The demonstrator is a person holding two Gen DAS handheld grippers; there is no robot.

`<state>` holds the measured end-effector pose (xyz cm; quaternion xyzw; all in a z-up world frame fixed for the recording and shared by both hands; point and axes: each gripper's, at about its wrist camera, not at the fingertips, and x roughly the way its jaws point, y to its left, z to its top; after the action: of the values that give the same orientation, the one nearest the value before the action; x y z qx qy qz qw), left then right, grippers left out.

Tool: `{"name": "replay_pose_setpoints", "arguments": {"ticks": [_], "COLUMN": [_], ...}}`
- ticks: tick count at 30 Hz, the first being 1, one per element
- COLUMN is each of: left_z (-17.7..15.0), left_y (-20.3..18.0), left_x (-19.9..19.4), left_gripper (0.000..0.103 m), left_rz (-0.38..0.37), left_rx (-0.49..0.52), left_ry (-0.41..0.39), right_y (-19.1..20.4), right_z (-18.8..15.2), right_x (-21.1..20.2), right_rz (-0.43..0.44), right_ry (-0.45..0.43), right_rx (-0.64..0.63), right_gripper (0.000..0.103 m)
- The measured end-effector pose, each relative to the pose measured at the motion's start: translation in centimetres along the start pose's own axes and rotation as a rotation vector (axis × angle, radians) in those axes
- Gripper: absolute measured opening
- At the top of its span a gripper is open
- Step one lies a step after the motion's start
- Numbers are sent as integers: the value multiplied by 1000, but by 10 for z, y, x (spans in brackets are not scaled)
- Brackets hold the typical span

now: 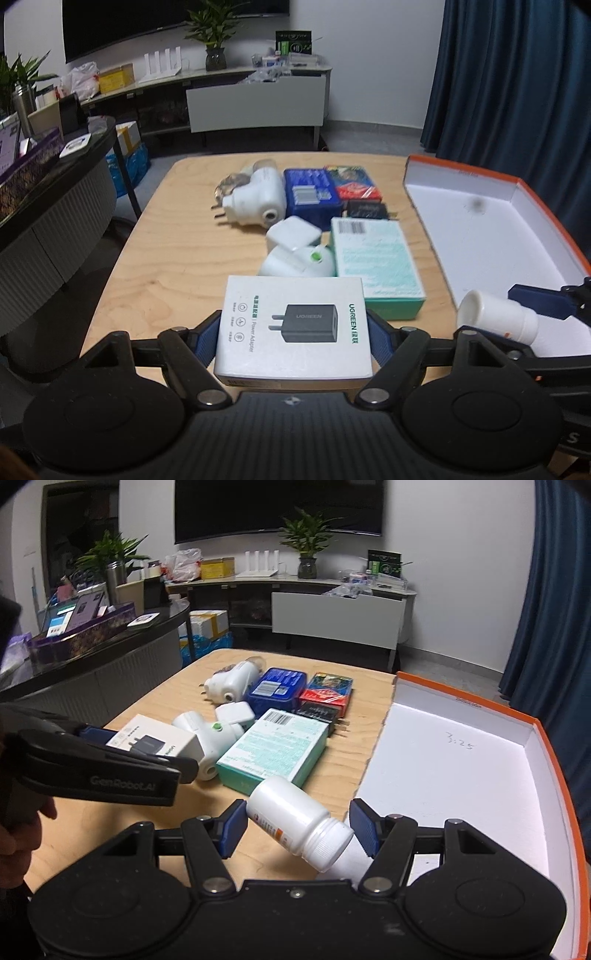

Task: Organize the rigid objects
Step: 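Carry the pill bottle and charger box over the open white box with both grippers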

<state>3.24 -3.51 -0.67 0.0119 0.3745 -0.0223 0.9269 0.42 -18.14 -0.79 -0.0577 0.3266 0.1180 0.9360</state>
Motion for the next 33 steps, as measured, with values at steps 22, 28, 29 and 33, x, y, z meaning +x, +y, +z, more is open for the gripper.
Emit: {"name": "replay_pose_setpoints", "arguments": {"ticks": [22, 28, 29, 33], "left_z": [21, 24, 25, 29], "left_y": [-66, -82, -85, -95], "left_x": [-11, -9, -9, -8], "left_gripper": [79, 79, 79, 79], "left_rz": [-113, -136, -138, -151], "left_rx": [78, 105, 109, 127], "left_ry": [-48, -50, -51, -57], "right_y": [-60, -78, -81, -90], "right_z": [-2, -6, -7, -8], "right_x": [-36, -45, -46, -49], "right_rz": [-179, -209, -214, -231], "right_ry": [-2, -9, -10, -13], "right_rx": [167, 206, 212, 230], "right_gripper": [74, 74, 74, 74]}}
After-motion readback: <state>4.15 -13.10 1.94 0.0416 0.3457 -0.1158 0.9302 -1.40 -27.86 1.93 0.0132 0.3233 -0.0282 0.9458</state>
